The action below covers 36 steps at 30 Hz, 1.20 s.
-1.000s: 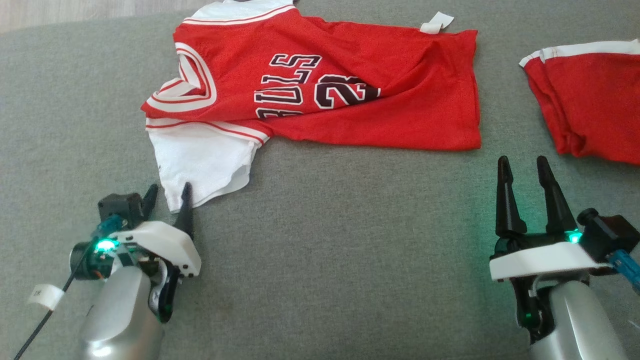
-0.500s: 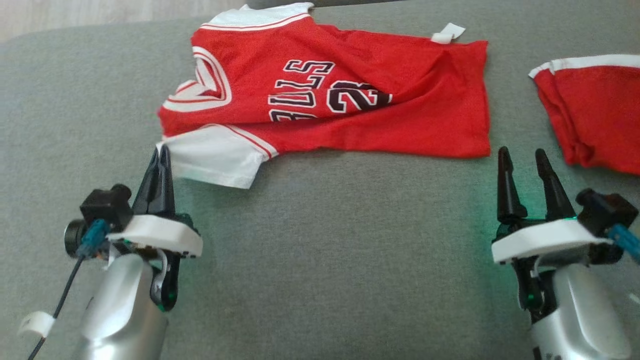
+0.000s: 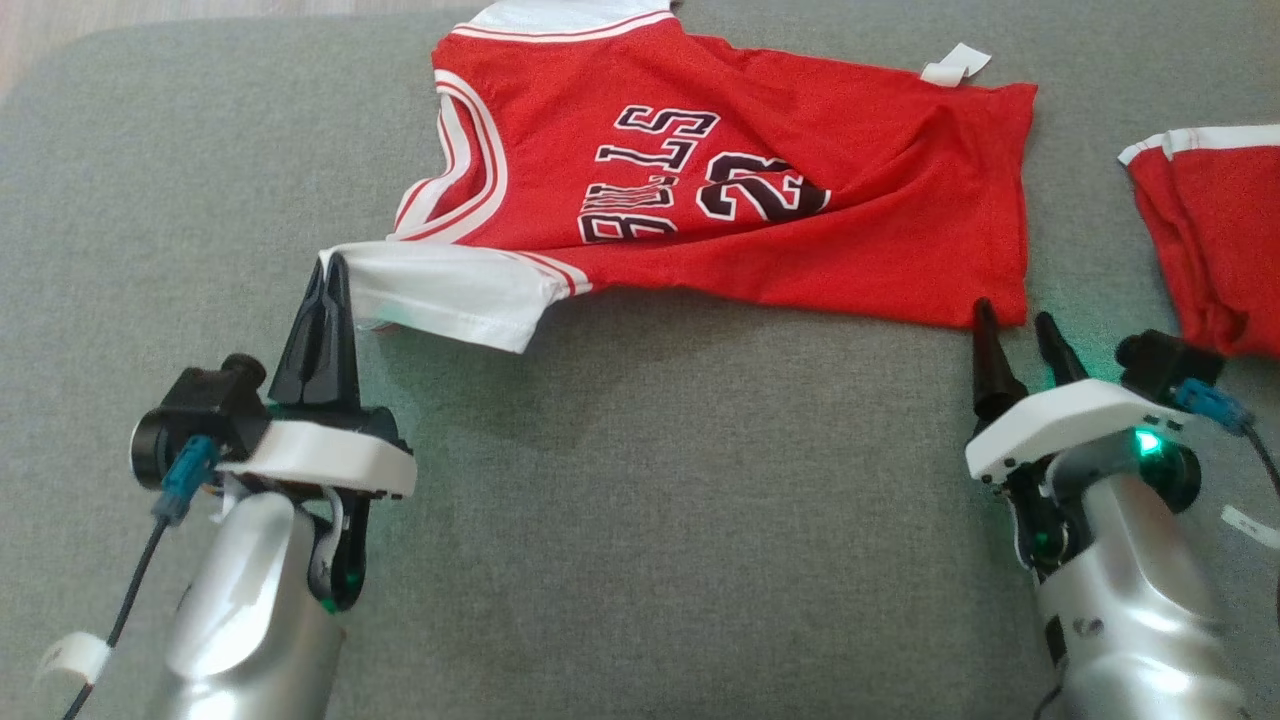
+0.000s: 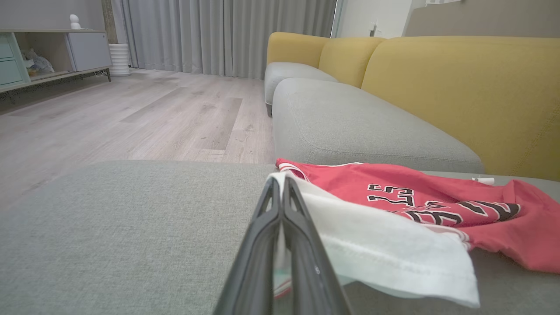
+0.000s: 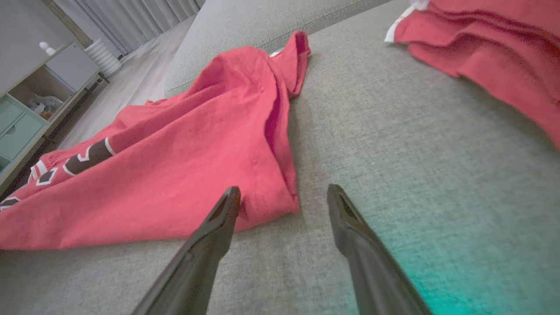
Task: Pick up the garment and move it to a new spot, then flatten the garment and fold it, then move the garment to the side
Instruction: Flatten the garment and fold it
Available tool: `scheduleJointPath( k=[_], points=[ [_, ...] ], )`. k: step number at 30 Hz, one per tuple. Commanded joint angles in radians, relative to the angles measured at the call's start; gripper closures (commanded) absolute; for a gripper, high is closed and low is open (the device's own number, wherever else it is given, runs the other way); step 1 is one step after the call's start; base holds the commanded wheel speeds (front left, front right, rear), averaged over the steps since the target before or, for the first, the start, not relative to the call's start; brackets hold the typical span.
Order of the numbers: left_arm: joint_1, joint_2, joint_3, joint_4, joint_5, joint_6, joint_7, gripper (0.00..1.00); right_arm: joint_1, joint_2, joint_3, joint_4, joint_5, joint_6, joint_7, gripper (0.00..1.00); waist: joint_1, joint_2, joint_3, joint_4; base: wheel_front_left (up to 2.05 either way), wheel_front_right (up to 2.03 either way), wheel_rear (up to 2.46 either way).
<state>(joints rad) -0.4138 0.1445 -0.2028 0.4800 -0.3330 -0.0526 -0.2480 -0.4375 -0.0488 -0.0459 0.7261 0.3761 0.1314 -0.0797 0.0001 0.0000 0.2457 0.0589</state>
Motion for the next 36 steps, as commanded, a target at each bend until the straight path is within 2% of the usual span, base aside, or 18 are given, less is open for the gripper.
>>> scheduleJointPath(
  k=[1, 8, 9, 10, 11, 18, 23, 30, 36],
  points=[
    [-0.010, 0.020, 0.026, -0.038, 0.011, 0.002, -0.010, 1.00, -0.054, -0.001, 0.027, 0.025, -0.018, -0.001, -0.018, 0.00, -0.0001, 0.0000, 0.004, 0.001, 0.00, 0.00, 0.00],
    [-0.009, 0.022, 0.019, -0.049, 0.012, 0.003, -0.011, 1.00, -0.126, -0.001, 0.059, 0.176, -0.033, -0.001, -0.044, 0.00, -0.0001, 0.0000, 0.010, 0.000, 0.00, 0.00, 0.00],
    [-0.009, 0.022, 0.018, -0.050, 0.012, 0.003, -0.011, 1.00, -0.134, -0.001, 0.068, 0.197, -0.036, -0.001, -0.047, 0.11, -0.0001, 0.0000, 0.010, 0.000, 0.00, 0.00, 0.00],
    [-0.010, 0.022, 0.018, -0.051, 0.011, 0.004, -0.011, 1.00, -0.142, -0.001, 0.075, 0.217, -0.040, -0.001, -0.051, 0.93, -0.0001, 0.0000, 0.010, -0.001, 0.00, 0.00, 0.00],
    [-0.011, 0.023, 0.017, -0.051, 0.011, 0.005, -0.011, 1.00, -0.150, -0.001, 0.081, 0.234, -0.043, -0.001, -0.057, 1.00, -0.0001, 0.0000, 0.011, -0.002, 0.00, 0.00, 0.00],
    [-0.008, 0.033, 0.034, -0.048, -0.007, 0.017, -0.011, 1.00, -0.174, -0.001, 0.145, 0.282, -0.004, -0.001, -0.106, 1.00, -0.0001, 0.0000, -0.012, -0.019, 0.00, 0.00, 0.00],
    [0.003, 0.030, 0.070, -0.069, -0.056, 0.013, -0.011, 1.00, -0.166, -0.001, 0.186, 0.215, 0.025, -0.001, -0.148, 1.00, -0.0001, 0.0000, -0.054, -0.039, 0.00, 0.00, 0.00],
    [-0.008, 0.026, 0.136, -0.180, -0.157, -0.007, -0.005, 1.00, -0.159, -0.001, 0.178, -0.022, -0.029, -0.001, -0.160, 1.00, -0.0001, 0.0000, -0.119, -0.073, 0.00, 0.00, 0.00],
    [-0.064, 0.035, 0.177, -0.371, -0.206, 0.000, 0.012, 1.00, -0.151, -0.010, 0.145, -0.331, -0.101, -0.001, -0.071, 1.00, -0.0001, 0.0000, -0.172, -0.083, 0.00, 0.00, 0.00]
  ],
)
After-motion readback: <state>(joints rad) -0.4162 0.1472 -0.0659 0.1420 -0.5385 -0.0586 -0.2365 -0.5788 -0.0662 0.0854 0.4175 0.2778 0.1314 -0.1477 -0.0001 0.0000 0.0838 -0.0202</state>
